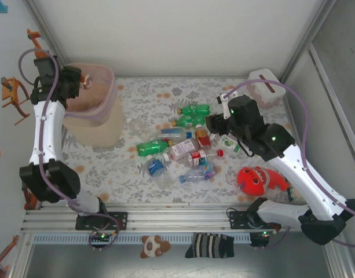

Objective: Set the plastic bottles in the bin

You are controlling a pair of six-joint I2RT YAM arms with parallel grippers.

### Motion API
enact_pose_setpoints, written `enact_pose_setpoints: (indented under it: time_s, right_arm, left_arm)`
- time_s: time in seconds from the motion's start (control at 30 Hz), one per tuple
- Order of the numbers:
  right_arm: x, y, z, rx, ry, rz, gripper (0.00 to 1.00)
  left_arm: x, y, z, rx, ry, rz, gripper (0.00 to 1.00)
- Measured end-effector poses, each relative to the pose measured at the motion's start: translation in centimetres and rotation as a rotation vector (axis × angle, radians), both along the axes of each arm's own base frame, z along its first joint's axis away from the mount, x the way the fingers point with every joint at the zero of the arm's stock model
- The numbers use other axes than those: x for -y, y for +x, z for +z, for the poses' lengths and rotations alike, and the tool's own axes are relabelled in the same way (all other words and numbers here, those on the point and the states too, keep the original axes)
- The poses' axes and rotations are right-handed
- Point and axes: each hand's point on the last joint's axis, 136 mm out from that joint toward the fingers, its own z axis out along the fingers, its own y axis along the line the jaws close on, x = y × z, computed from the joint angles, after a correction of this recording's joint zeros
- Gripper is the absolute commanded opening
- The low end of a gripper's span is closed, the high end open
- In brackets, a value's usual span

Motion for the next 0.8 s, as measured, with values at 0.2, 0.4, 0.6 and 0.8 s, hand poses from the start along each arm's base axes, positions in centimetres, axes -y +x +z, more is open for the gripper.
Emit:
enact_pose_setpoints:
  time_s: [0.2,0.4,0.6,0.8]
  right_arm:
    - [0.0,0.1,-0.1,-0.002,-0.002,0.000,0.71]
    - [-0.1,0.2,-0.3,-0.004,-0.011,-0.001,0.71]
    - [-0.2,0.4,-0.6,-0.008,-0.029,0.007,0.71]
    - [-0.3,0.4,-0.7,-0.009,-0.035,0.009,0.71]
  left_arm:
    - [1.5,2.8,-5.2,-0.105,-0.180,0.007,0.48]
    - [2.8,3.9,-8.9,-0.187,-0.255,0.009,0.57]
    - [3.6,4.4,-11.0,-0.233,-0.280,0.005,0.71]
    - [3.6,4.5,-11.2,-0.237,-0.281,0.006,0.84]
